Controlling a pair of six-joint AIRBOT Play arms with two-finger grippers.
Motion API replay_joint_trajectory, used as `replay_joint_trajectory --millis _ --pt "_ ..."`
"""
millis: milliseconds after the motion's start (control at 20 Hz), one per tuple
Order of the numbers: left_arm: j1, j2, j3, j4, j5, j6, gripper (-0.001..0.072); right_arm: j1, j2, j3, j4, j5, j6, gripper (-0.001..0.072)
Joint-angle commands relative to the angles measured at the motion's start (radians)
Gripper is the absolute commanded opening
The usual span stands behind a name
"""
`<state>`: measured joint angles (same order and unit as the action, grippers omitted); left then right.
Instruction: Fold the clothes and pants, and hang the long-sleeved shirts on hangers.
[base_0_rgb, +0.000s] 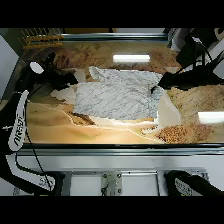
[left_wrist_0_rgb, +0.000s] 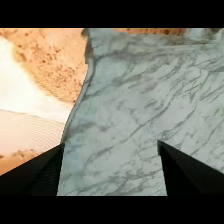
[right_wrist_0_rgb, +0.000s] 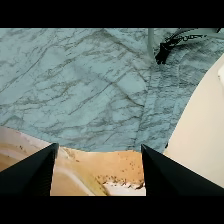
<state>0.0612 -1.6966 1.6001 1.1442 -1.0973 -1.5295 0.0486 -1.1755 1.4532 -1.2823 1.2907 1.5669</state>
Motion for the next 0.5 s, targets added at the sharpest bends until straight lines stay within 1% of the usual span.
replay_joint_trajectory --millis 0,100,250,350,450 --pt "0.077 0.009 0.021 0.093 -0.084 -0.053 0.0610 0.001 0.000 0.000 0.000 0.001 0.000 0.0558" --pt "0.108 0.060 -0.095 0.091 -0.085 -0.063 0.0610 0.001 0.000 0.000 0.000 0.001 0.000 0.0558" --pt "0.114 0.168 -0.381 0.045 -0.007 -0.099 0.0610 0.001 0.000 0.000 0.001 0.000 0.000 0.0558" --pt "0.113 0.217 -0.554 -0.084 0.087 -0.102 0.0610 0.001 0.000 0.000 0.001 0.000 0.000 0.0557" --pt "0.113 0.223 -0.655 -0.226 0.178 -0.102 0.0610 0.001 0.000 0.000 0.004 -0.003 0.001 0.0558"
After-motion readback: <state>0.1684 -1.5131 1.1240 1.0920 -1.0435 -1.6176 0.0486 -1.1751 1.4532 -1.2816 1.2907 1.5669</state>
